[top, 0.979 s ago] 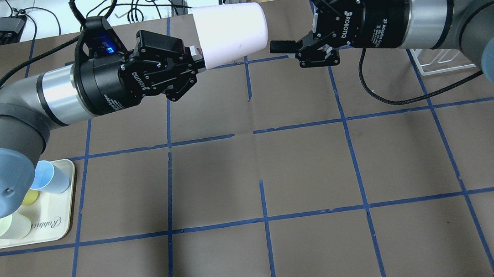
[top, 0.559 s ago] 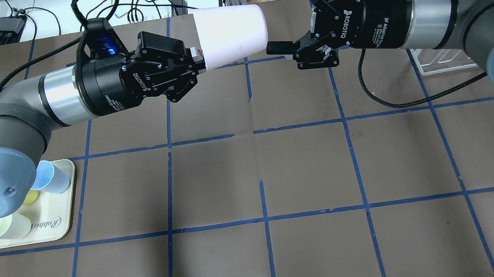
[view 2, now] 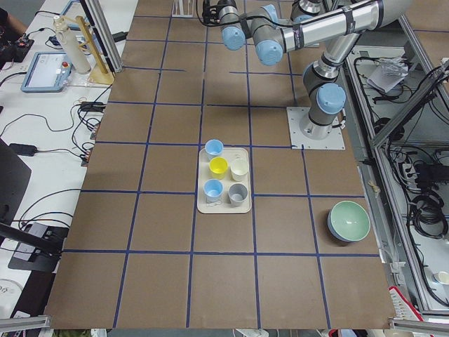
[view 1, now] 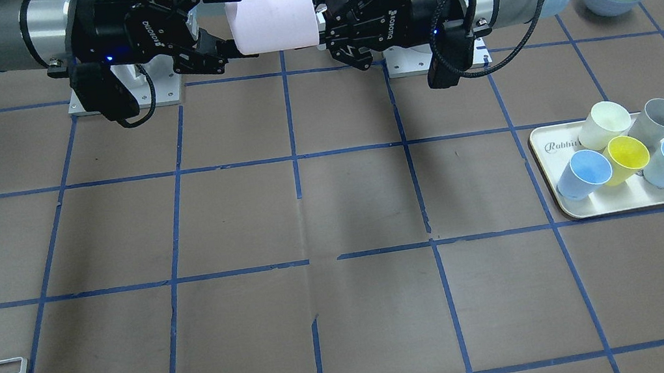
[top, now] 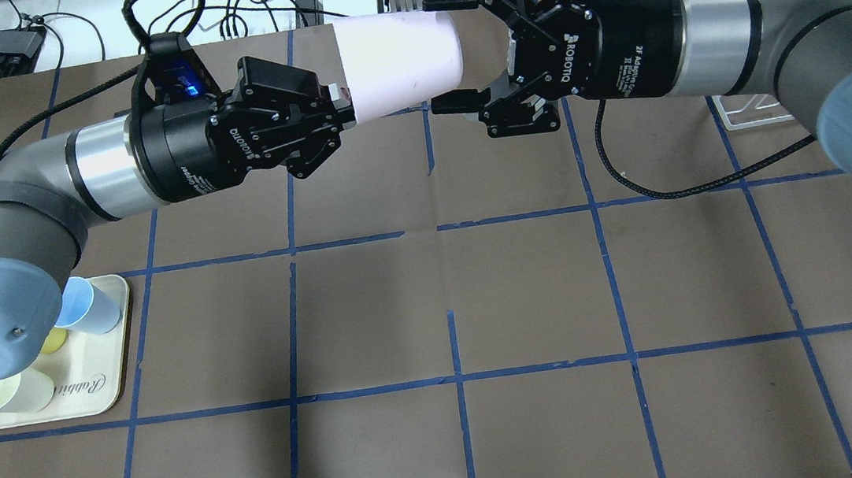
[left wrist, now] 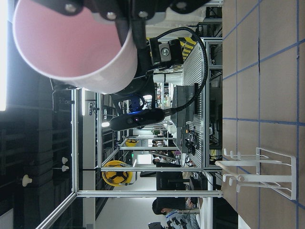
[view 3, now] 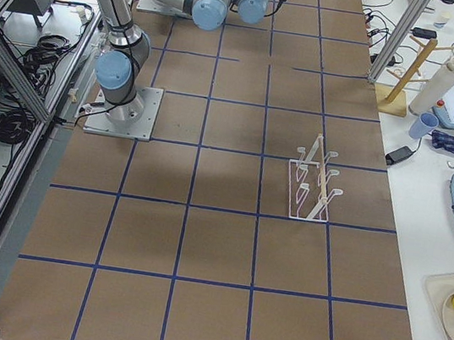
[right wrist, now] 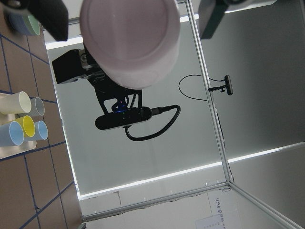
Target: Transfer IKEA cup to right arm and place on rack
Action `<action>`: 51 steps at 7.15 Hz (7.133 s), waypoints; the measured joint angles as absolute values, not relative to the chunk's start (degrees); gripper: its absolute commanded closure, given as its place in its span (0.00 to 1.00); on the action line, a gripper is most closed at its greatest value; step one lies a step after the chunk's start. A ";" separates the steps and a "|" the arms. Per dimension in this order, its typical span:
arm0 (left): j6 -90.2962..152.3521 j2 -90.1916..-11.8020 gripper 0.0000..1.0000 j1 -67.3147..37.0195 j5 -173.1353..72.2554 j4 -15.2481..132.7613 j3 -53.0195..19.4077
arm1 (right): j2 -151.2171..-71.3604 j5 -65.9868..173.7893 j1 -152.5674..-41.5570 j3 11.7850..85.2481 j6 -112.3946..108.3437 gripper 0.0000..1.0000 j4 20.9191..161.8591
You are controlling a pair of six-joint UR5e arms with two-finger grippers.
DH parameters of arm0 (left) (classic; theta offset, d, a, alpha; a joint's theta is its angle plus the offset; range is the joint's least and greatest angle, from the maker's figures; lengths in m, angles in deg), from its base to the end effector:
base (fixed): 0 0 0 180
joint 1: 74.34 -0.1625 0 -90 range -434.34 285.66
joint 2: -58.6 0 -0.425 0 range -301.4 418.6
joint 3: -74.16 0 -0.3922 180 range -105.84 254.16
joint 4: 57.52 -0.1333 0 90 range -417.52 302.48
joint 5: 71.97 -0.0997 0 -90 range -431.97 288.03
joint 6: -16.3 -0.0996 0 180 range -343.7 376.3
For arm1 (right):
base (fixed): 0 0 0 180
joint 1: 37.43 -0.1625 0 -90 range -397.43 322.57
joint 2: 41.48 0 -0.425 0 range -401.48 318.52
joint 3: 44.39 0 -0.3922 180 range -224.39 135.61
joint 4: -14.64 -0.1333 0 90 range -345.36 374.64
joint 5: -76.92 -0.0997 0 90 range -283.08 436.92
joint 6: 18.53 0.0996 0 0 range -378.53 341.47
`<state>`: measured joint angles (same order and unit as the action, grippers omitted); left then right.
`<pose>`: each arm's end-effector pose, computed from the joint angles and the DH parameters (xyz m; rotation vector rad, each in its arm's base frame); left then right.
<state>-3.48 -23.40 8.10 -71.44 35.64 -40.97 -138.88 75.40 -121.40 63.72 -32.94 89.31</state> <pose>-0.1770 -0.4366 0.4341 0.1125 -1.5589 0.0994 0.1873 -0.4435 0.4697 0.2465 1.5276 0.0683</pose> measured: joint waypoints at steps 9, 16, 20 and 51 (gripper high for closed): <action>-3.48 -23.28 0.12 8.10 -71.50 35.67 -41.00 | -140.52 75.45 -121.50 63.96 -32.86 1.00 89.12; -2.40 -23.23 0.16 7.94 -73.88 35.10 -40.45 | -139.91 76.07 -113.69 62.49 -31.47 1.00 89.33; 9.23 -23.09 0.10 8.32 -100.63 16.86 -40.25 | -139.92 100.24 -104.45 58.80 -31.22 1.00 89.98; 14.98 -31.08 0.00 14.95 -162.15 25.36 -17.77 | -109.51 161.13 -98.87 46.49 -58.26 0.40 133.99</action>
<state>14.98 -31.08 14.95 -162.15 25.36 -17.77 -109.51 161.13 -98.87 46.49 -58.26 133.99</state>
